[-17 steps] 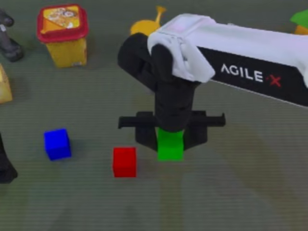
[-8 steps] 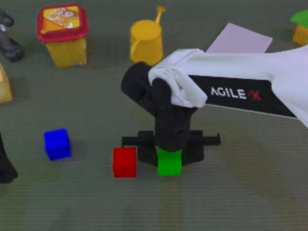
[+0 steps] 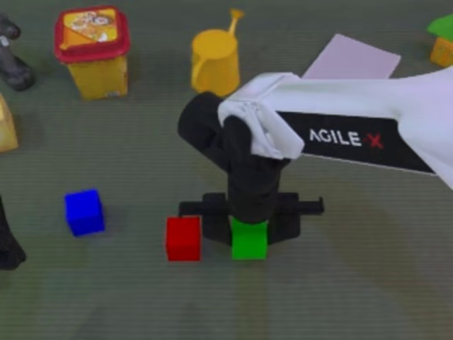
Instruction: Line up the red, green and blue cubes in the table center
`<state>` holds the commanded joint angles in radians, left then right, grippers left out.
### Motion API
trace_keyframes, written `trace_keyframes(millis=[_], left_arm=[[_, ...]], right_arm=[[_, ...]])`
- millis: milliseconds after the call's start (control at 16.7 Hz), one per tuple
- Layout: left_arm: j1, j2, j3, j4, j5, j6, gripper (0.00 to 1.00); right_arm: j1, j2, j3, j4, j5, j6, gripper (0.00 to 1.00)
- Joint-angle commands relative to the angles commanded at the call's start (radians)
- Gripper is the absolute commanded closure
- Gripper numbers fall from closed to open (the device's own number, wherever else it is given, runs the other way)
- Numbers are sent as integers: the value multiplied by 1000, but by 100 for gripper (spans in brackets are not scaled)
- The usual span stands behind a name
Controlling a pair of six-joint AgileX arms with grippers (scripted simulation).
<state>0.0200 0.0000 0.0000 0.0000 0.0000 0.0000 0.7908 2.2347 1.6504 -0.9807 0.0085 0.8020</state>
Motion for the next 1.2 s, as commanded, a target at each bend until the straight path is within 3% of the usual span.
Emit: trace_keyframes(millis=[360,960,1200], left_arm=[[0,0,0,0,0,0,0],[0,0,0,0,0,0,0],[0,0,0,0,0,0,0]], right_arm=[[0,0,0,0,0,0,2],[-1,-1,4,-4,0,0,0],[4,-27,85,-115,0,1,0]])
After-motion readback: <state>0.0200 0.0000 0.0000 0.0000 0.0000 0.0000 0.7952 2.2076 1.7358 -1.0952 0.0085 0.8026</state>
